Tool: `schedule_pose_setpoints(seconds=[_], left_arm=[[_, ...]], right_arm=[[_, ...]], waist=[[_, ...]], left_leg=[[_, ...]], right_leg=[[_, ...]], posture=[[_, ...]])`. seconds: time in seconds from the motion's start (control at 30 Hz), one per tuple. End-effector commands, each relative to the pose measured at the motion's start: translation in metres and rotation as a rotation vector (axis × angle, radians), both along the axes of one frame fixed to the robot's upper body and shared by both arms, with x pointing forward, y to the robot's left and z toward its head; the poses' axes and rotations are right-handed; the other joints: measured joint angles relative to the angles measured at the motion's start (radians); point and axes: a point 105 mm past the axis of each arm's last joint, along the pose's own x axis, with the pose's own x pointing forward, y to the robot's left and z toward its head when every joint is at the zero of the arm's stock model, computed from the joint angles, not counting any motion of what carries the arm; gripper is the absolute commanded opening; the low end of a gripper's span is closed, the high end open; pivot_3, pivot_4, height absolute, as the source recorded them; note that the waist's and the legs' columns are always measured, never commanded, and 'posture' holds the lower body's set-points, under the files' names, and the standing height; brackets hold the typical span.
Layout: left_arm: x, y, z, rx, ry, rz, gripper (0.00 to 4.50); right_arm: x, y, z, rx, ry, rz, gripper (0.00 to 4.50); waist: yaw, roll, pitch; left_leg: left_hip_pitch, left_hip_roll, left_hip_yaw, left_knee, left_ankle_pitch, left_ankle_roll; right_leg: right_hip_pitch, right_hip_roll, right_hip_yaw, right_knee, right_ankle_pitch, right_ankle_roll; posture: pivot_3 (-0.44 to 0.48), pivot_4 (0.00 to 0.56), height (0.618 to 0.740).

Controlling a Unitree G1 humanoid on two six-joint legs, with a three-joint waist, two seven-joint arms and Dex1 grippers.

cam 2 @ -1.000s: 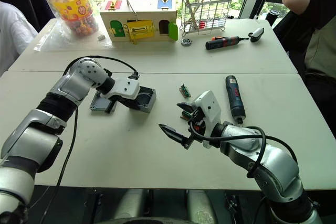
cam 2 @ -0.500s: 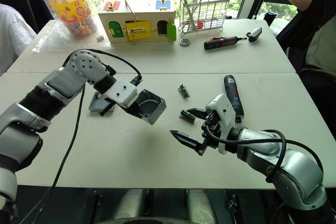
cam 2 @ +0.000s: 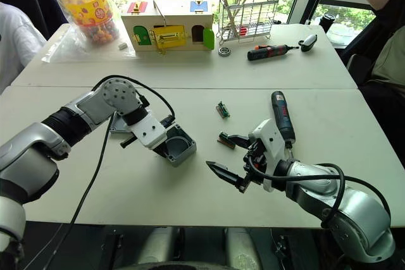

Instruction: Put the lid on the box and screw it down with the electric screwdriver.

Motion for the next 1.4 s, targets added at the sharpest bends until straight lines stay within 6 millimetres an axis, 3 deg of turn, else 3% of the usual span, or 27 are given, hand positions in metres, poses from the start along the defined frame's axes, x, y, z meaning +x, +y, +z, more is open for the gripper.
schedule_pose_setpoints(seconds=[0.03,0.17,0.33,0.43,0.53,0.6,0.67,0.77,0.83,0.9,1.1,1.4], left_arm=[[0.005,0.003,0.007,-0.005,-0.045,-0.009,0.92],[0.011,0.003,0.021,-0.044,-0.007,0.105,2.85],[0.018,0.007,0.076,-0.245,0.121,0.367,2.85],[0.025,0.023,0.117,-0.418,0.187,0.552,2.85],[0.033,0.035,0.138,-0.593,0.233,0.725,2.85],[0.053,0.042,0.147,-0.757,0.201,0.921,2.85],[0.08,0.062,0.141,-0.82,0.136,1.238,2.85],[0.102,0.095,0.124,-0.842,0.084,1.656,2.85],[0.104,0.118,0.106,-0.803,0.026,1.883,2.85],[0.099,0.129,0.093,-0.761,0.024,2.017,2.85],[0.084,0.144,0.063,-0.658,0.051,2.248,2.85],[0.075,0.145,0.032,-0.513,0.048,2.269,2.85]], right_arm=[[0.0,0.004,0.008,0.014,-0.049,0.012,4.5],[0.001,0.006,0.007,0.014,-0.047,0.025,4.5],[-0.005,0.013,0.011,0.045,-0.043,0.083,4.5],[-0.006,0.016,0.021,0.075,-0.061,0.119,4.5],[-0.003,0.02,0.029,0.079,-0.087,0.153,4.5],[0.0,0.026,0.035,0.063,-0.117,0.193,4.5],[0.005,0.032,0.042,0.051,-0.154,0.228,4.5],[0.014,0.036,0.05,0.033,-0.206,0.249,4.5],[0.024,0.037,0.054,0.025,-0.243,0.247,4.5],[0.027,0.039,0.055,0.022,-0.255,0.257,4.5],[0.027,0.049,0.051,0.003,-0.27,0.312,4.5],[0.025,0.051,0.043,0.014,-0.254,0.297,4.5]], waist=[[0.001,0.0,0.0],[0.002,0.0,0.0],[-0.004,-0.001,0.0],[-0.005,0.0,0.0],[-0.007,0.0,0.0],[-0.007,0.0,0.0],[-0.003,0.0,0.0],[0.0,-0.001,0.0],[-0.003,-0.001,0.0],[-0.005,-0.001,0.0],[-0.001,-0.001,0.0],[0.002,-0.001,0.0]], left_leg=[[0.0,0.0,0.0,0.0,0.0,0.0],[0.0,0.0,0.0,0.001,0.0,0.001],[0.0,0.0,-0.001,0.002,-0.001,0.002],[0.0,0.0,-0.001,0.002,-0.002,0.003],[0.0,0.0,-0.001,0.003,-0.002,0.003],[0.001,0.001,-0.001,0.003,-0.002,0.003],[0.001,0.002,-0.001,0.004,-0.002,0.003],[0.001,0.001,-0.002,0.005,-0.001,0.003],[0.0,0.0,-0.002,0.005,-0.002,0.003],[0.0,0.0,-0.001,0.004,-0.002,0.003],[-0.001,0.001,0.0,0.004,0.001,-0.003],[-0.001,0.0,0.0,0.004,0.002,-0.004]], right_leg=[[0.0,0.0,0.0,0.0,0.0,0.0],[0.001,0.0,0.0,0.0,0.0,0.0],[0.0,0.0,0.0,0.002,0.0,0.0],[0.0,0.0,0.0,0.003,-0.001,0.001],[0.0,0.0,0.0,0.005,-0.001,0.001],[-0.001,0.0,0.0,0.006,-0.001,0.001],[-0.001,0.0,0.0,0.007,-0.001,0.001],[-0.001,-0.001,-0.001,0.008,-0.001,0.001],[-0.001,-0.002,-0.001,0.008,-0.001,0.001],[-0.003,-0.002,-0.001,0.008,-0.001,0.001],[-0.006,-0.003,-0.001,0.01,-0.001,0.001],[-0.005,-0.004,-0.001,0.01,-0.001,0.001]], posture=[[0.0,0.15,0.736],[0.0,0.15,0.736],[0.0,0.15,0.736],[0.0,0.15,0.736],[0.0,0.15,0.736],[0.0,0.15,0.736],[0.0,0.15,0.736],[0.0,0.15,0.736],[0.0,0.15,0.736],[0.0,0.15,0.736],[0.0,0.15,0.736],[0.0,0.15,0.736]])
